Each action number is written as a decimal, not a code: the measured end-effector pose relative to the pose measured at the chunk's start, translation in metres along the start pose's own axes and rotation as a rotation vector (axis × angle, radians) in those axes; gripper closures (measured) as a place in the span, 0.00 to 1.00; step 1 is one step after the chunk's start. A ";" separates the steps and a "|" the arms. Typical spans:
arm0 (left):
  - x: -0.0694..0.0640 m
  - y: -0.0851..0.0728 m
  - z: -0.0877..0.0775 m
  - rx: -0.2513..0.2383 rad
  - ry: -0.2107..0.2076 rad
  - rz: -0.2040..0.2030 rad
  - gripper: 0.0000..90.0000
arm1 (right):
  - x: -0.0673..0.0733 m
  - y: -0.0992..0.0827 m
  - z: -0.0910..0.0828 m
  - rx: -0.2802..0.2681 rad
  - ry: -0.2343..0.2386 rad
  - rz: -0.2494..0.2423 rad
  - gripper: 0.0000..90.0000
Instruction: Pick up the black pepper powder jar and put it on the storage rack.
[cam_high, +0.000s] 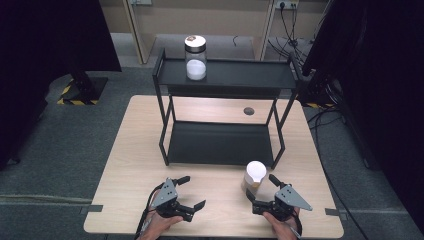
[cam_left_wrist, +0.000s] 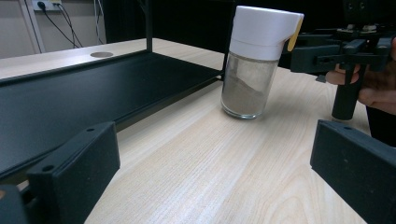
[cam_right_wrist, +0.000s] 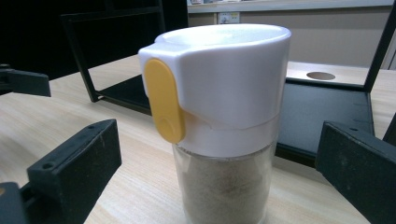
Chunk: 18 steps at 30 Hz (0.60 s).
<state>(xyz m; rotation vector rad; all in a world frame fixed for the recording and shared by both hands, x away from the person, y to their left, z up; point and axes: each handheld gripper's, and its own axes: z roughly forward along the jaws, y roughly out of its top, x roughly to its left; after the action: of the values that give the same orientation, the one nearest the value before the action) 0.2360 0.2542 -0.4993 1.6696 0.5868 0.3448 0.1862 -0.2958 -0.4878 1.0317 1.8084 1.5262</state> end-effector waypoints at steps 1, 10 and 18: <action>0.000 0.000 0.000 -0.001 0.000 0.000 0.01 | 0.000 0.000 0.001 0.002 0.001 -0.001 0.01; -0.001 0.000 0.001 0.001 0.000 0.002 0.01 | 0.001 0.002 0.009 0.009 0.000 -0.011 0.01; -0.001 0.000 0.001 0.003 0.002 0.001 0.01 | 0.001 0.004 0.019 0.021 -0.001 -0.017 0.05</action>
<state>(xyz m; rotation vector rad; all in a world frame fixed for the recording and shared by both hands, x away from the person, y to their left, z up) 0.2356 0.2531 -0.4997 1.6728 0.5882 0.3469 0.2019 -0.2845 -0.4879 1.0243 1.8317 1.4993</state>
